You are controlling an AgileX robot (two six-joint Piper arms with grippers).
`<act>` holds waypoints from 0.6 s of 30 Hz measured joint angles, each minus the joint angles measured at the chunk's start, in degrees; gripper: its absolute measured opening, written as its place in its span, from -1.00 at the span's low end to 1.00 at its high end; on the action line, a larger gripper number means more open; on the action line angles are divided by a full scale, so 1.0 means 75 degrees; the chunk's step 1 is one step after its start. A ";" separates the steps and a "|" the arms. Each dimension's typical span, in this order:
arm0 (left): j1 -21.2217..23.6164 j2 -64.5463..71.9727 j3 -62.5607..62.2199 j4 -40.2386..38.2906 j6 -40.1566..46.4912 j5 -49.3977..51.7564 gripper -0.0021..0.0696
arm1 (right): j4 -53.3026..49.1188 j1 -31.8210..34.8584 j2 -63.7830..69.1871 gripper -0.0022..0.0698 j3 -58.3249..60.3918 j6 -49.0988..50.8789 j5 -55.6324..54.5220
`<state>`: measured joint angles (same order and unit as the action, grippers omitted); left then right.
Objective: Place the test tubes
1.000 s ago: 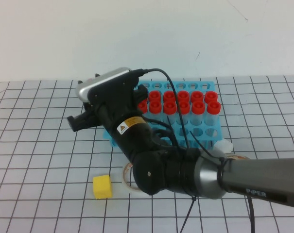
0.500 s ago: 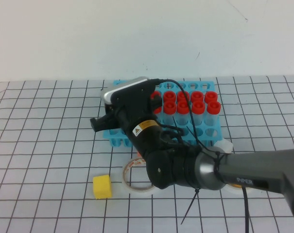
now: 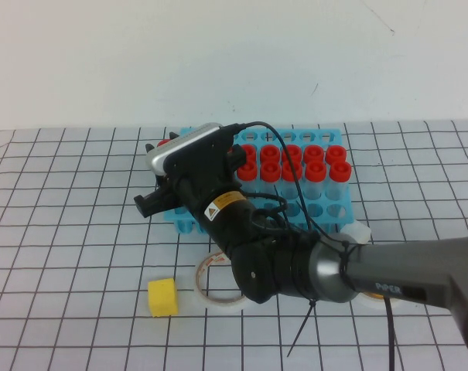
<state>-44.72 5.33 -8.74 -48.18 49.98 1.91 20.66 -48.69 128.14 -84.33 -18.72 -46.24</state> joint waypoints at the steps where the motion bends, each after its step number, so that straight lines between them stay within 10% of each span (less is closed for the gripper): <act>1: 0.0000 0.0000 0.0000 0.0000 0.0000 0.0000 -0.95 | -0.0014 0.0015 0.0013 -0.18 0.0000 0.0000 0.0000; 18: 0.0000 0.0000 0.0000 0.0000 -0.0013 0.0000 -0.95 | -0.0519 0.0043 0.0257 -0.18 0.0000 -0.0253 0.0043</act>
<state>-44.72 5.33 -8.74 -48.18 49.89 1.91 16.77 -48.36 130.07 -84.33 -20.62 -45.91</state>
